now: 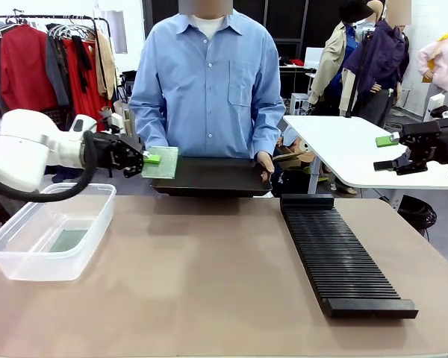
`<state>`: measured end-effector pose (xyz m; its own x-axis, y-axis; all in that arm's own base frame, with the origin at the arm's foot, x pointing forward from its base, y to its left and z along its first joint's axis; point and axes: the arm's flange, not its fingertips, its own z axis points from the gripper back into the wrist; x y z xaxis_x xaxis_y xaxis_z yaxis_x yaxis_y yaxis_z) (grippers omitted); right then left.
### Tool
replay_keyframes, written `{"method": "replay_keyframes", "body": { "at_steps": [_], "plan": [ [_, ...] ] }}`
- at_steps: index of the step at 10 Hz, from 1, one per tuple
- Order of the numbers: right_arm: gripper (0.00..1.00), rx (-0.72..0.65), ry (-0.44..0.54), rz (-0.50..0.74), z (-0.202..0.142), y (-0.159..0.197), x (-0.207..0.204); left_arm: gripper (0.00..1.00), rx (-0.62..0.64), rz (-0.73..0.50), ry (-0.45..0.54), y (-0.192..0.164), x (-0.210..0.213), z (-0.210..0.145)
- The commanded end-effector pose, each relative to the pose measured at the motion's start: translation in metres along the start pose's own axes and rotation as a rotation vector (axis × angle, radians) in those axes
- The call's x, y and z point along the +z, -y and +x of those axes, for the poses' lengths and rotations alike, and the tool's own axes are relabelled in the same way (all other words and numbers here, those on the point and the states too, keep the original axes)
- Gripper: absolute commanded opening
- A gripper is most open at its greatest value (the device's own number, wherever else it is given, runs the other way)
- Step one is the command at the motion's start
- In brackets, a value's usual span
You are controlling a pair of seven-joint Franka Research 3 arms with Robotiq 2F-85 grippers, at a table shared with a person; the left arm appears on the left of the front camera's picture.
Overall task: Sort PCBs into racks and boxes based on the side picked up.
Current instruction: If the short side of the Blank PCB is picked up, insert it into the PCB Rack ; if the long side is picked up, place it in the Organizing box.
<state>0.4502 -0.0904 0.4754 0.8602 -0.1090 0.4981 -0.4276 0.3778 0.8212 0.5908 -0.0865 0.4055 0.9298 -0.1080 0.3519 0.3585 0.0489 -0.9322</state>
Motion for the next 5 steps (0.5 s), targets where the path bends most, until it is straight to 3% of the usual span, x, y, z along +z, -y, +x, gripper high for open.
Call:
{"method": "replay_keyframes", "body": {
  "at_steps": [1,5],
  "plan": [
    [1.00,0.006,0.003,0.008,0.002,-0.002,0.001,0.00,0.061,0.034,-0.004,0.026,0.014,-0.006],
    [1.00,0.006,0.003,0.008,0.002,-0.002,0.001,0.00,0.243,0.197,-0.004,0.068,0.057,-0.018]
  ]
}}
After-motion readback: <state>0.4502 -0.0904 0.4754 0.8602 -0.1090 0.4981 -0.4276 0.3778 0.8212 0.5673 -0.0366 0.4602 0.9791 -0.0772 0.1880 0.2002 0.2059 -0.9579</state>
